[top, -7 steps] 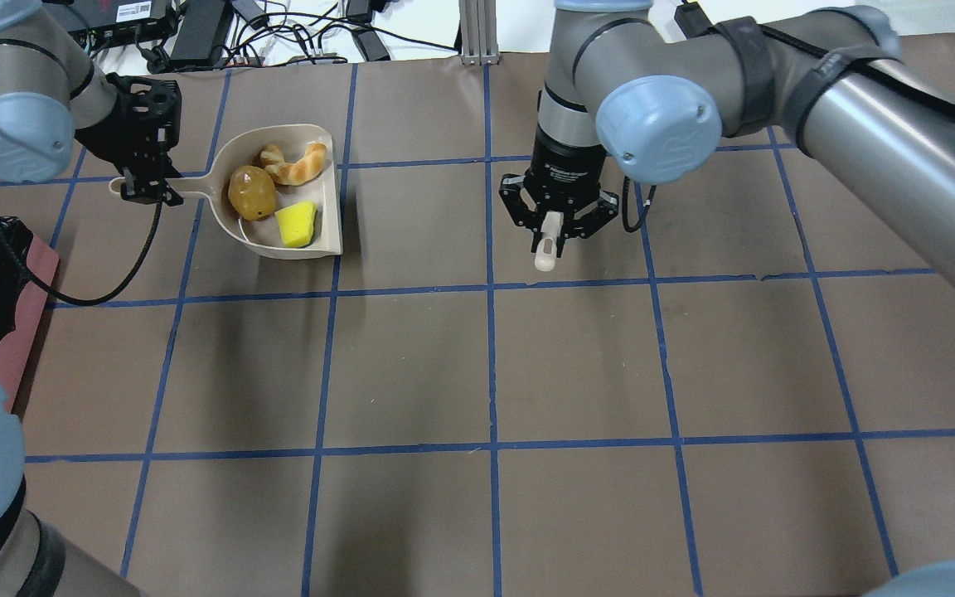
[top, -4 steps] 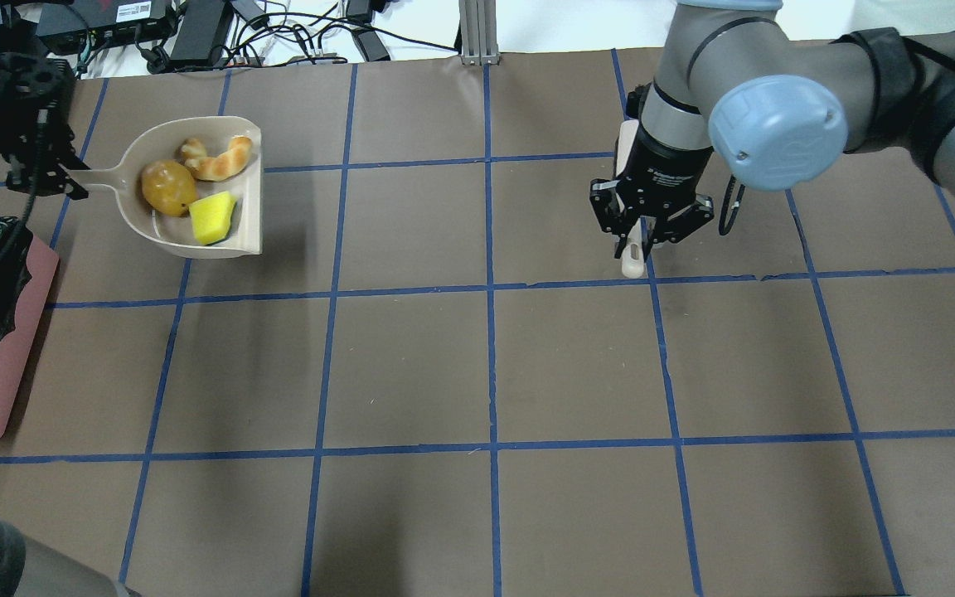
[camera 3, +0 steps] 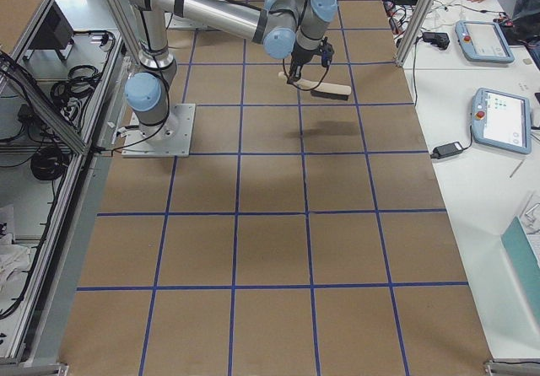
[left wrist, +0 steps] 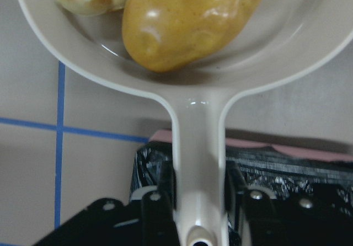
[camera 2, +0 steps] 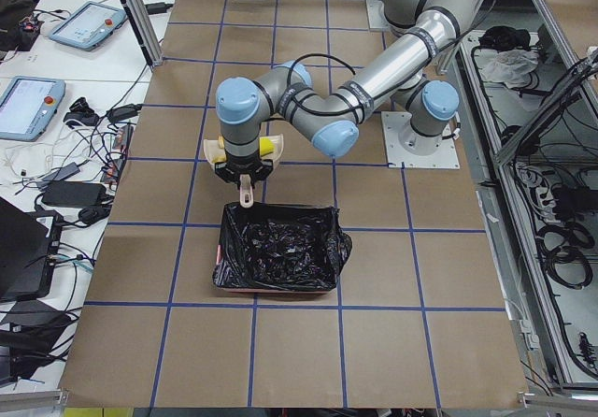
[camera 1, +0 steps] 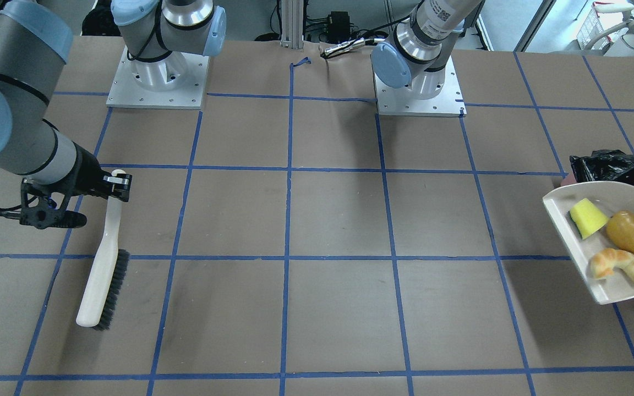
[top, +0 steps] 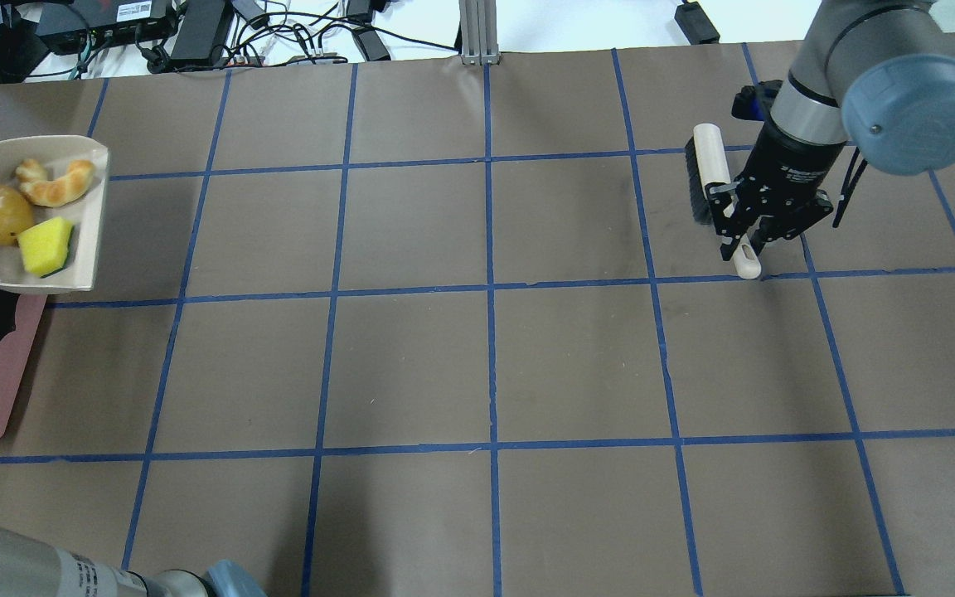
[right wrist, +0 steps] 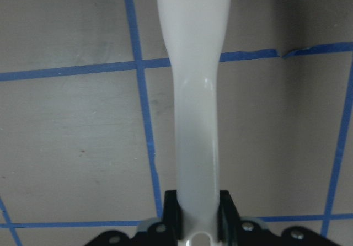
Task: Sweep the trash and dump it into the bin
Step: 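Tip the dustpan over the bin with the left gripper while the right lowers the brush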
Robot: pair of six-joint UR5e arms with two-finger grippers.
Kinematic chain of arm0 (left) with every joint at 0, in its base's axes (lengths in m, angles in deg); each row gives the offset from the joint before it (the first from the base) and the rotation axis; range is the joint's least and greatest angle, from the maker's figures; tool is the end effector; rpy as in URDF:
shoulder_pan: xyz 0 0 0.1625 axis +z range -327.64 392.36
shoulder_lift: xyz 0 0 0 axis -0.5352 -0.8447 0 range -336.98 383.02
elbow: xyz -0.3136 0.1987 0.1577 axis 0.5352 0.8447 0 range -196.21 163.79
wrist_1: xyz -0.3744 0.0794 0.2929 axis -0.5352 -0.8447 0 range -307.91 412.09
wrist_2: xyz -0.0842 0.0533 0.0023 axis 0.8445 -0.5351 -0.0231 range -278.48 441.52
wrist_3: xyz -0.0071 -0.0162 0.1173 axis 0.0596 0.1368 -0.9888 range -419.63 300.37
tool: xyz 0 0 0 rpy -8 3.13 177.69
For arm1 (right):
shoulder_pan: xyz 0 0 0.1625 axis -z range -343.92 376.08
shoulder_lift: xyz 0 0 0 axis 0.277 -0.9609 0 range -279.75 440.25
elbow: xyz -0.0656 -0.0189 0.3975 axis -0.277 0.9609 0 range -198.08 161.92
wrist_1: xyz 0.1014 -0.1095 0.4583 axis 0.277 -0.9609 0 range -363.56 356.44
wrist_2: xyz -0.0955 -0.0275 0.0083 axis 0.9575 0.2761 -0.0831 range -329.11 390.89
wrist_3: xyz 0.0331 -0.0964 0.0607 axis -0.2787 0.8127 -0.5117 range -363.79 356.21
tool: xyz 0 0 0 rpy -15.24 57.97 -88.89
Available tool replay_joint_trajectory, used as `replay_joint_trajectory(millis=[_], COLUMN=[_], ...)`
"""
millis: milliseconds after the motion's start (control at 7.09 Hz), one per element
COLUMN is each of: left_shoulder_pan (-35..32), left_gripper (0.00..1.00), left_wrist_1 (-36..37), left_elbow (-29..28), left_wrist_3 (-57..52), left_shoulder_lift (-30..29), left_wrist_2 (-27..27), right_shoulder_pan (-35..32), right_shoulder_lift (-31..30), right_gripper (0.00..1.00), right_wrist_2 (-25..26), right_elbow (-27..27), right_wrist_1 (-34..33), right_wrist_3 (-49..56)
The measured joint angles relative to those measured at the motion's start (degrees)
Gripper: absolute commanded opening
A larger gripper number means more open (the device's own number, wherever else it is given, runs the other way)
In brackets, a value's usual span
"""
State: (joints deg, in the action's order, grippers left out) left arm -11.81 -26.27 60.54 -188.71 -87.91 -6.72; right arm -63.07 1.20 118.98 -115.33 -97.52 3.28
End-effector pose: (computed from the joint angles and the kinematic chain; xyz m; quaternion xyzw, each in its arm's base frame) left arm 0.4143 -0.5935 0.3660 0.6641 0.7467 -0.0168 0.0338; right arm 0.0248 -0.5994 0.2744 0.0347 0.9915 0.1198 0.0357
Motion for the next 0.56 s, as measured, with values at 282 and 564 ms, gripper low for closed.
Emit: replay_joint_trajectory(millis=[282, 564], left_shoulder_pan=[6.2, 10.79], left_gripper=[0.0, 0.0], left_wrist_1=[0.38, 1.98], left_elbow=[-3.65, -6.25], left_wrist_3=[-7.3, -13.01], left_shoulder_lift=[-1.56, -2.44], left_wrist_2=[-1.72, -4.11], right_shoulder_pan=[5.89, 9.55], right_shoulder_lift=[0.04, 0.9], right_gripper=[0.0, 0.0], right_wrist_2=[2.74, 5.35], right_elbow=[-2.04, -3.1], right_wrist_1=[-2.97, -7.03], right_wrist_3=[7.27, 11.07])
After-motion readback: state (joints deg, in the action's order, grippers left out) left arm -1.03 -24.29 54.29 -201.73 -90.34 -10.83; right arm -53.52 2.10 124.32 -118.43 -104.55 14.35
